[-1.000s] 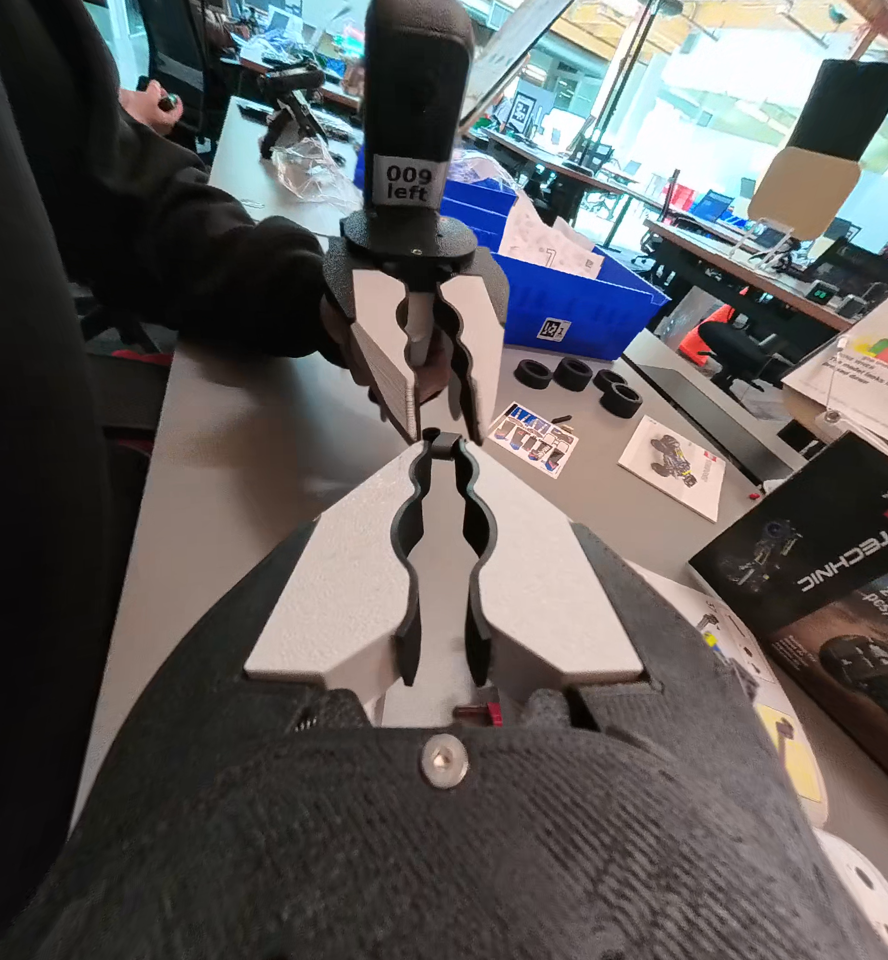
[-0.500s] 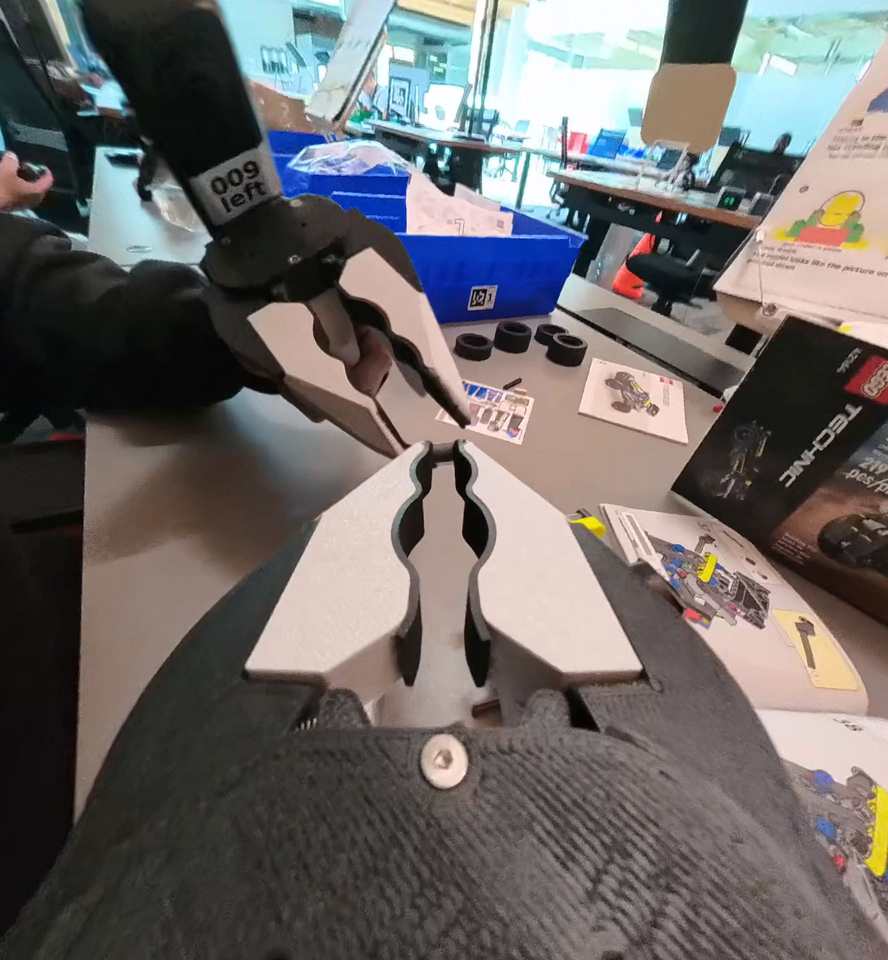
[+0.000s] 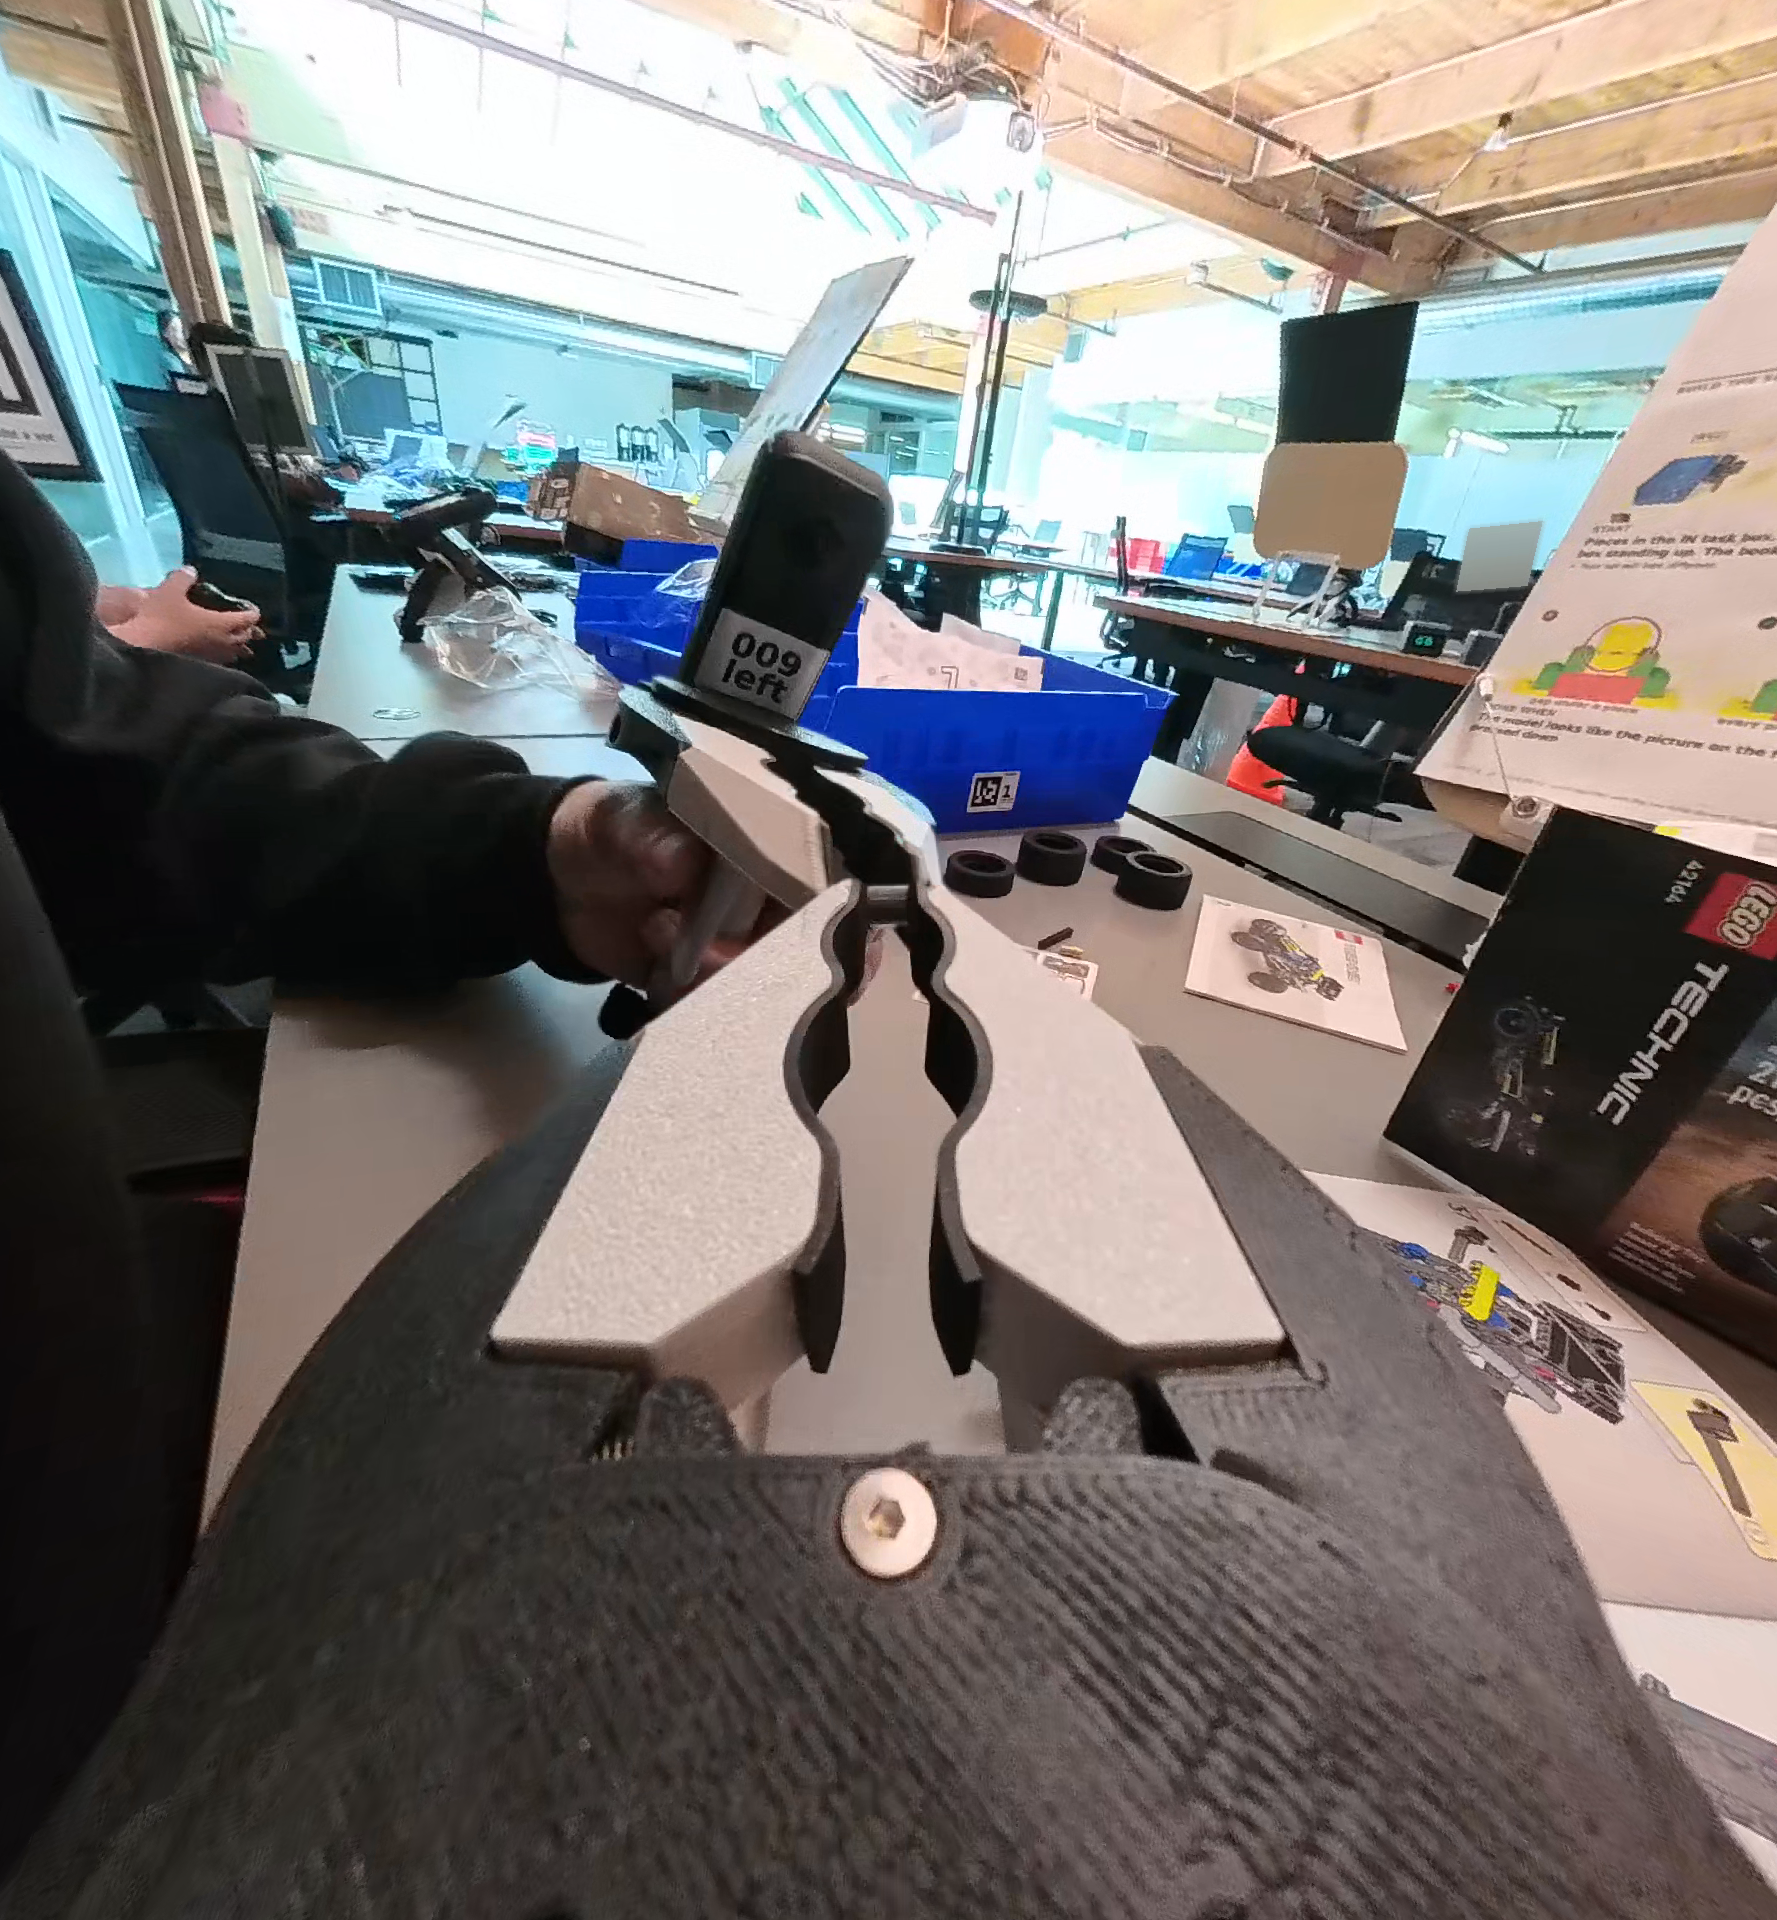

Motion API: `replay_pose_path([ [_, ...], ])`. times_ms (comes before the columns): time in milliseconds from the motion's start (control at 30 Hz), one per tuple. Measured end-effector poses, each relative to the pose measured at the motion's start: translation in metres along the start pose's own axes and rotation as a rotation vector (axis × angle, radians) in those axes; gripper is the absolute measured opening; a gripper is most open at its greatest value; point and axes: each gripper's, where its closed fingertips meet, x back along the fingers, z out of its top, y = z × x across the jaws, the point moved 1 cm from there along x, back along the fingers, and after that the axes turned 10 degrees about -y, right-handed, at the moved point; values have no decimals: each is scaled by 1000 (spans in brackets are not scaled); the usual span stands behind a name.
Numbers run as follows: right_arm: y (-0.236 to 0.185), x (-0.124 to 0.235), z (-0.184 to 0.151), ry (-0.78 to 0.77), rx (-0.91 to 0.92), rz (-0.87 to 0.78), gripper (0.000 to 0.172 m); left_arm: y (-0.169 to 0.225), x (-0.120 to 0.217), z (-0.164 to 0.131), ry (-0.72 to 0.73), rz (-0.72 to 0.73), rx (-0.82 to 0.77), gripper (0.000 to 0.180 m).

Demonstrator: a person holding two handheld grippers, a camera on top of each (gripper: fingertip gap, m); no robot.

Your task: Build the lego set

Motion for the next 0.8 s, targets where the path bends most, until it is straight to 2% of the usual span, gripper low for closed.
replay_pose_path([
  [100, -1, 0, -5, -28, 1, 5, 5, -1, 0, -4, -39, 50, -112, 13],
  [267, 2, -1, -18, -130, 71, -38, 5, -9, -1, -12, -198, 217, -349, 13],
  [633, 4, -7, -48, -386, 250, -126, 5, -22, -1, -34, -526, 404, -617, 13],
  [700, 2, -7, -46, -357, 228, -106, 5, -19, -1, -33, -520, 388, -664, 13],
  [800, -4, -4, -46, -303, 140, -28, 5, -12, 0, -35, -471, 292, -649, 13],
])
